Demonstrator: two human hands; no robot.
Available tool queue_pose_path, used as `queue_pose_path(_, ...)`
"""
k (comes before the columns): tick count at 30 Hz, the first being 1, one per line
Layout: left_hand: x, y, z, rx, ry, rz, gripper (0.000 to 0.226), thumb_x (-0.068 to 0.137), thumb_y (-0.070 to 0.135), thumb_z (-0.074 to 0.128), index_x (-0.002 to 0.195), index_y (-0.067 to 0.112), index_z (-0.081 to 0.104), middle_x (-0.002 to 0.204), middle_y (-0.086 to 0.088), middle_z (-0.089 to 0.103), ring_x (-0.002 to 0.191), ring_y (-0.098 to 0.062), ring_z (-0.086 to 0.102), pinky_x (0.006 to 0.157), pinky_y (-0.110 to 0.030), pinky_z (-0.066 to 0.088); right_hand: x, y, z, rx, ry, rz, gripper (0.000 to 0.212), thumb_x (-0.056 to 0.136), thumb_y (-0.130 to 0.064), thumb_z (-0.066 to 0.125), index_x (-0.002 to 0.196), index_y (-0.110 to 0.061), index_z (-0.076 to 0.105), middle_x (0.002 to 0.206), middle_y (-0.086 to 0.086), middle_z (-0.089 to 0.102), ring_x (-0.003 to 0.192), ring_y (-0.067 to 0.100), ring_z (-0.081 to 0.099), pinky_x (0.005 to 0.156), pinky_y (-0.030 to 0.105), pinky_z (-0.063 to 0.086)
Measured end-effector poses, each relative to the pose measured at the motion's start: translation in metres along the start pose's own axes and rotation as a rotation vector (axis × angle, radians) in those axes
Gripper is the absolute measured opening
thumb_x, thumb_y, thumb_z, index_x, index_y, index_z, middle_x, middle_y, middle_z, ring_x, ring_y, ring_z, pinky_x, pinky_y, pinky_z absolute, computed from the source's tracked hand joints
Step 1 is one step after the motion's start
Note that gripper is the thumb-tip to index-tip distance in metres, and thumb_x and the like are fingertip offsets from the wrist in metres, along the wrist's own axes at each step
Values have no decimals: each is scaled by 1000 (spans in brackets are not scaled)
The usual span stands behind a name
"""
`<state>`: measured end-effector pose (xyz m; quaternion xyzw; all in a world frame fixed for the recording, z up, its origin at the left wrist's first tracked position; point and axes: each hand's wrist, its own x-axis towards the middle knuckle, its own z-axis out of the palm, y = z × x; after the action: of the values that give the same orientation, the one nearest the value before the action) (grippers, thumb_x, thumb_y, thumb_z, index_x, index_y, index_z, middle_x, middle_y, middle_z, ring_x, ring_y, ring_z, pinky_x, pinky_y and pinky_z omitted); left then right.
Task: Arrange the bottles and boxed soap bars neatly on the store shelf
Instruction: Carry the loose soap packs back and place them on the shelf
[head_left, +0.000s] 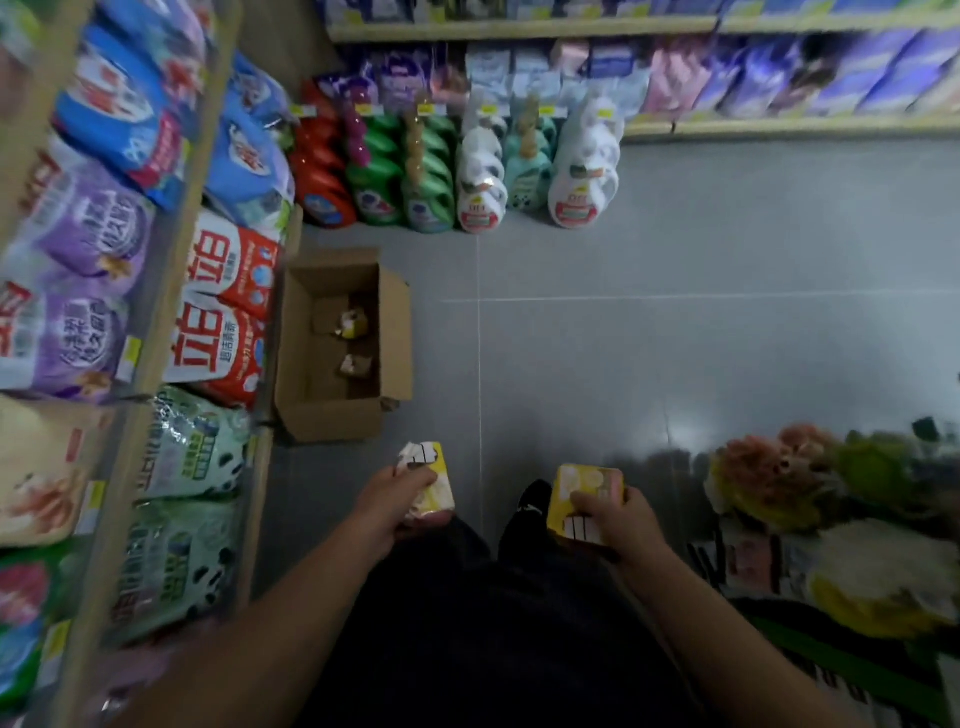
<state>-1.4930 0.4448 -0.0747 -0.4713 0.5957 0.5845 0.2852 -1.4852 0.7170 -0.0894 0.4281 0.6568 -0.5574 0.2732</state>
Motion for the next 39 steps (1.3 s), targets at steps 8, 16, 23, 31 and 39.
queue_pose_path(8,56,108,19,-313,74,-48,22,85,12,67,105,6,62,92,-17,70,74,-28,71,49,-32,54,78,-179,54,-280,-158,-101,39,80,-10,77,111,-3,56,100,20,68,73,26,71,49,34,57)
queue_pose_path(16,144,226,-1,-404,157,-61,16,88,13,64,99,2,66,93,-16,66,76,-28,66,69,-37,54,155,-334,154,-593,-212,-195,55,72,-20,83,117,-4,57,107,19,67,94,37,68,80,57,57)
queue_pose_path(23,193,320,-58,-284,253,-33,24,86,20,66,107,9,60,105,-13,62,98,-32,63,83,-40,52,181,-448,247,-898,-294,-359,65,72,-28,82,127,-7,54,113,13,65,99,31,65,87,46,55)
queue_pose_path(31,262,329,-84,-747,460,-163,35,85,22,70,117,16,58,111,-9,64,98,-26,64,83,-42,56,244,-522,384,-1162,-597,-408,51,72,-24,83,113,-17,55,101,2,66,86,18,69,68,35,58)
queue_pose_path(39,400,277,-77,-1245,644,-254,33,87,15,67,120,12,60,111,-12,65,93,-27,66,49,-27,54,369,-470,561,-1462,-821,-579,56,79,-23,76,126,-15,47,111,5,60,95,21,62,73,33,51)
